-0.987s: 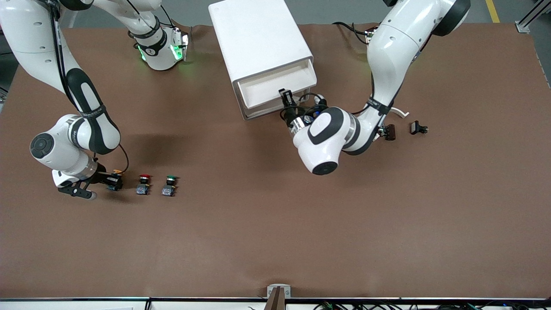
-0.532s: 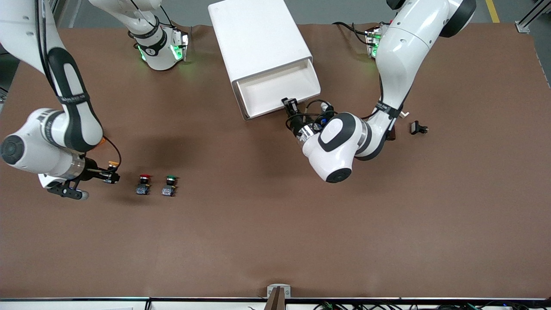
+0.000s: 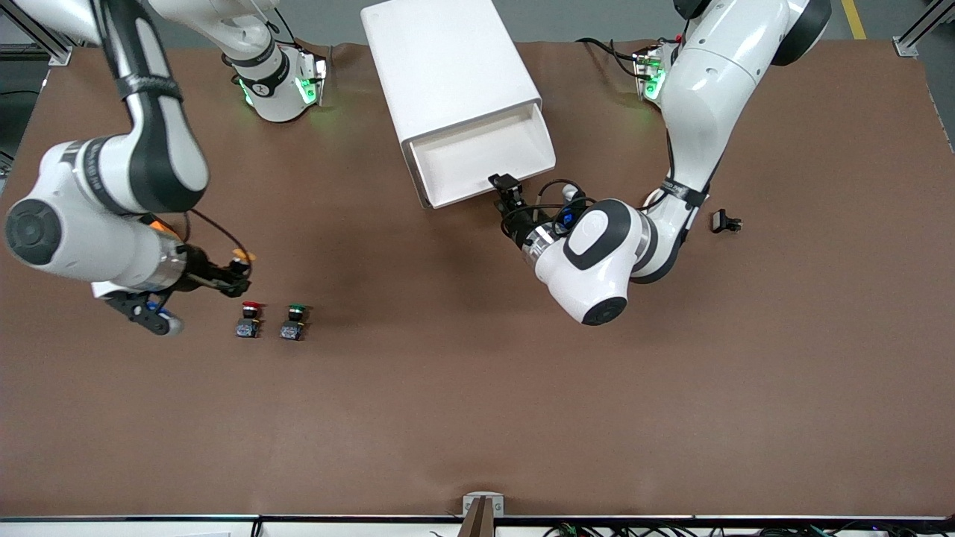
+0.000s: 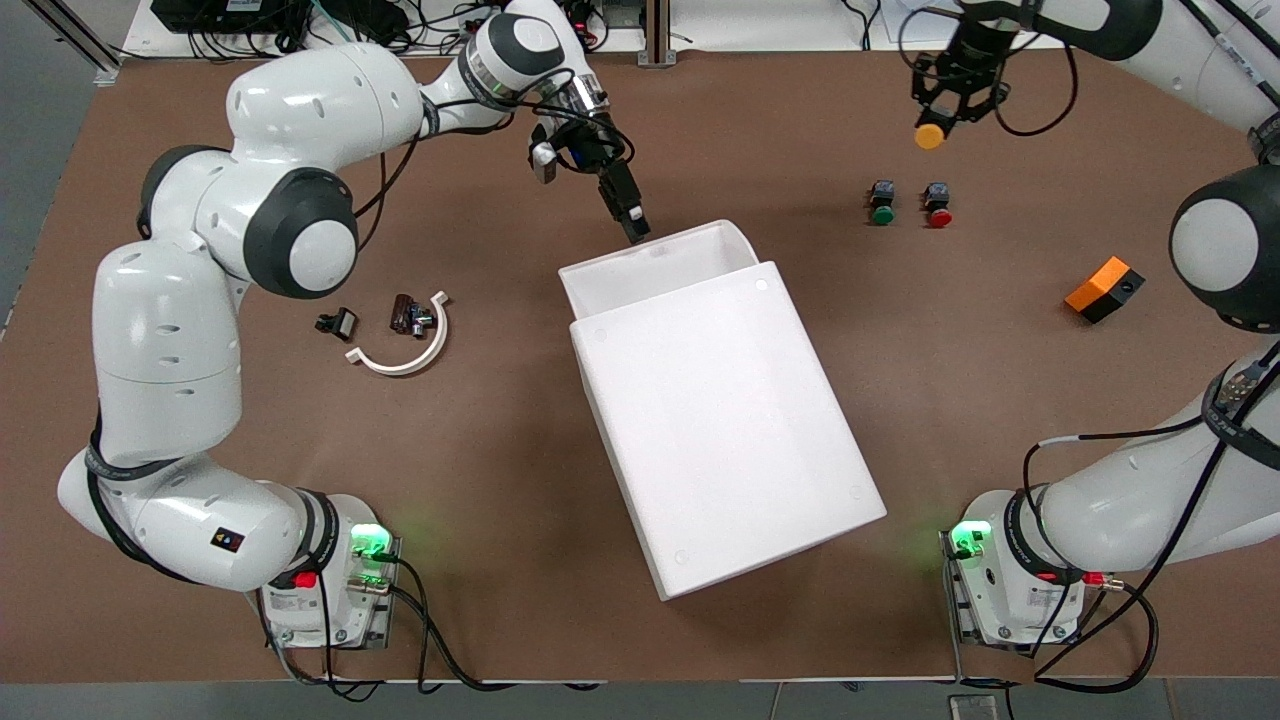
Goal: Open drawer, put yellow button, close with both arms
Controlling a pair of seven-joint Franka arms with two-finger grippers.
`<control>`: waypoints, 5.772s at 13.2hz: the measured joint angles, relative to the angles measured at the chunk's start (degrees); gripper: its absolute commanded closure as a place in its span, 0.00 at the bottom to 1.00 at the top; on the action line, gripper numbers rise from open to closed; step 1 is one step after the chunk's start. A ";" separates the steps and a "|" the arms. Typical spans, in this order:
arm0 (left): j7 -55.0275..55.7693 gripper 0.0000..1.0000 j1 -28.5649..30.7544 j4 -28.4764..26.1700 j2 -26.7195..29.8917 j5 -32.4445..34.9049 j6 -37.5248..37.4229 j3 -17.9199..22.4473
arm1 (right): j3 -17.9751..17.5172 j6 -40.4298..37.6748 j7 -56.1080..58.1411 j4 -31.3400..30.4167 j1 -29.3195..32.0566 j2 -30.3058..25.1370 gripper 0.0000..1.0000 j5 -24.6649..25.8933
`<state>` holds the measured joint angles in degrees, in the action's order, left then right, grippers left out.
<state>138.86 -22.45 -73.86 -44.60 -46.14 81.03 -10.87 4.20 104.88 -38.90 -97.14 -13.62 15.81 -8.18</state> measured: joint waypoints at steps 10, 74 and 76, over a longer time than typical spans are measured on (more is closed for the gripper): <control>-31.08 0.00 16.66 6.00 6.33 0.81 -6.26 -0.09 | 0.07 -0.52 -33.57 9.60 -24.77 -0.11 1.00 0.32; -89.62 0.00 -0.86 -18.32 16.90 37.20 23.85 -14.65 | 3.02 -29.70 17.48 22.45 -6.13 -7.10 0.00 9.68; -89.49 0.00 -0.85 -19.25 17.06 36.51 23.85 -16.41 | 3.02 -30.15 26.71 22.37 -0.11 -7.10 0.00 9.67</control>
<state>49.37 -23.30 -93.11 -27.54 -9.63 104.88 -27.29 7.22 74.72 -12.19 -74.77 -13.72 8.71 1.48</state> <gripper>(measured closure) 0.000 0.000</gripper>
